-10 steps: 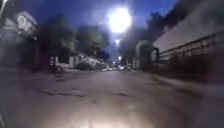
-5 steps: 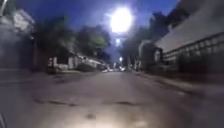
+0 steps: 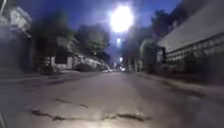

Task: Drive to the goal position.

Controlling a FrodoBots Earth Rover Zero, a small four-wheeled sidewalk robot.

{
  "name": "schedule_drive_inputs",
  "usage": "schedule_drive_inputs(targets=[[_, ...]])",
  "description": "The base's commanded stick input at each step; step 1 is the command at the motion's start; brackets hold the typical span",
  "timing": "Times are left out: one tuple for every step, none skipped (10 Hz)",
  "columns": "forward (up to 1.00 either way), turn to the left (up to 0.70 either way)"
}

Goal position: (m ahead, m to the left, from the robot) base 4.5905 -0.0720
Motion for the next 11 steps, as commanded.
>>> schedule_drive_inputs(targets=[[0.85,-0.33],[0.85,-0.33],[0.85,-0.33],[0.85,-0.33],[0.85,-0.33],[0.85,-0.33],[0.85,-0.33],[0.85,-0.33],[0.85,-0.33],[0.85,-0.33],[0.85,0.01]])
